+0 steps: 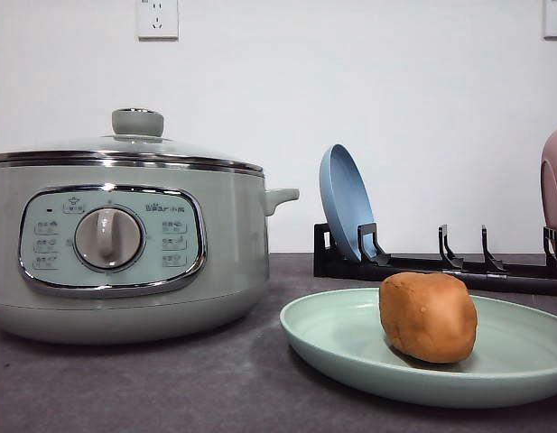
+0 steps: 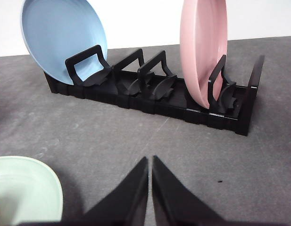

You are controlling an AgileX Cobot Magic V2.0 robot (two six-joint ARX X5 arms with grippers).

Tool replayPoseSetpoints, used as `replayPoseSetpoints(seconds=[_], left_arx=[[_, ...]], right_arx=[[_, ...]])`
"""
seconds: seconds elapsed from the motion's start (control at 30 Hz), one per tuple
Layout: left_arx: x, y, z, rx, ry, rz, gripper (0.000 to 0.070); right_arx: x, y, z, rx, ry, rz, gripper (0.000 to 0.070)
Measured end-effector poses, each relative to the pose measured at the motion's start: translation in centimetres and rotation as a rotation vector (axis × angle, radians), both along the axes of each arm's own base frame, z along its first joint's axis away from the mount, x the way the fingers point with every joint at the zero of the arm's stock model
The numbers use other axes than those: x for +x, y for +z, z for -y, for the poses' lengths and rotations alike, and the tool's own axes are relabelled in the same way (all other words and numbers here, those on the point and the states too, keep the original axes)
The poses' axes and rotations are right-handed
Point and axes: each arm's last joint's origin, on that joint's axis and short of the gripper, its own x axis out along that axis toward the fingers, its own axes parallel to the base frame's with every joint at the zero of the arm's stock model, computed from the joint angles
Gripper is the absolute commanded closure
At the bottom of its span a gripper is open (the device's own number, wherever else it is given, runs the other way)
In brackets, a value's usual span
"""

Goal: Transfer potato from steamer to green plate

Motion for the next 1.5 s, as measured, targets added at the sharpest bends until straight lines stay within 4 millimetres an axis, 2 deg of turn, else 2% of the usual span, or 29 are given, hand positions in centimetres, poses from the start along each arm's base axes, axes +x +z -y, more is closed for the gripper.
replayPoseSetpoints(seconds=[1.5], left_arx=[[0.0,0.0,0.0,0.0,0.0,0.0,0.0691]], right_arx=[[0.0,0.0,0.0,0.0,0.0,0.0,0.07]])
